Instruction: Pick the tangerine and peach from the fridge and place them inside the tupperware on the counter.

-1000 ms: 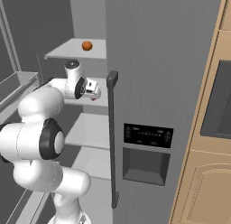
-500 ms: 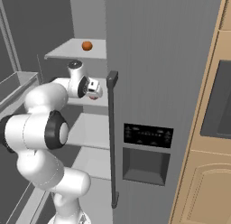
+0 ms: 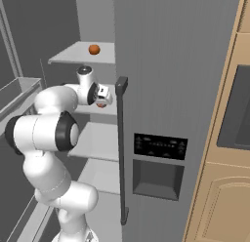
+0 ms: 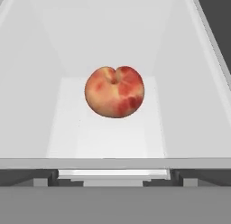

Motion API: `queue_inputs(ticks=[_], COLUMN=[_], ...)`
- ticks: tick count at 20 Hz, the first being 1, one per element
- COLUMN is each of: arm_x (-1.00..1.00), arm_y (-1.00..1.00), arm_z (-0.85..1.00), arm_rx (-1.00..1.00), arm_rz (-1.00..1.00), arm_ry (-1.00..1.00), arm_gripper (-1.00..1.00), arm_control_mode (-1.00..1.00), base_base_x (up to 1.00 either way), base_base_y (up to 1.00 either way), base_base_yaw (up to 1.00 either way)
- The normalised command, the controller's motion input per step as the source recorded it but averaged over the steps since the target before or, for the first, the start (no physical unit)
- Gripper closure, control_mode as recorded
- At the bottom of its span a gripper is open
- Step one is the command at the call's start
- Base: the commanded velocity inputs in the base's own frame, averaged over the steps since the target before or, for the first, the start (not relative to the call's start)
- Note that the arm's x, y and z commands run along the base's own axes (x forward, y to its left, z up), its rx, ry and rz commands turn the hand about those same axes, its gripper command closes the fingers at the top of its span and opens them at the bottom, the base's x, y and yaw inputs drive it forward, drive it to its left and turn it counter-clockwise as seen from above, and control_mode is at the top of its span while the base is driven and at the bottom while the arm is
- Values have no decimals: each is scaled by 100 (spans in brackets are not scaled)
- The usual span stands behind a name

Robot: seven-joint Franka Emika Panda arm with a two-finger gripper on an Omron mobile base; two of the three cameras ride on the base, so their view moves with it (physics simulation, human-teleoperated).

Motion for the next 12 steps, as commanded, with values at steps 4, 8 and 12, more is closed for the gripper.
queue_inputs(ticks=[4, 8, 12], arm_x=[23, 19, 16], arm_y=[1, 0, 0], arm_z=[-13, -7, -7], arm_rx=[0, 0, 0], arm_rz=[0, 0, 0], arm_ry=[0, 0, 0], arm_gripper=[-100, -100, -100], arm_control_mode=[-100, -100, -100], base_base_x=[0, 0, 0], base_base_y=[0, 0, 0], base_base_yaw=[0, 0, 0])
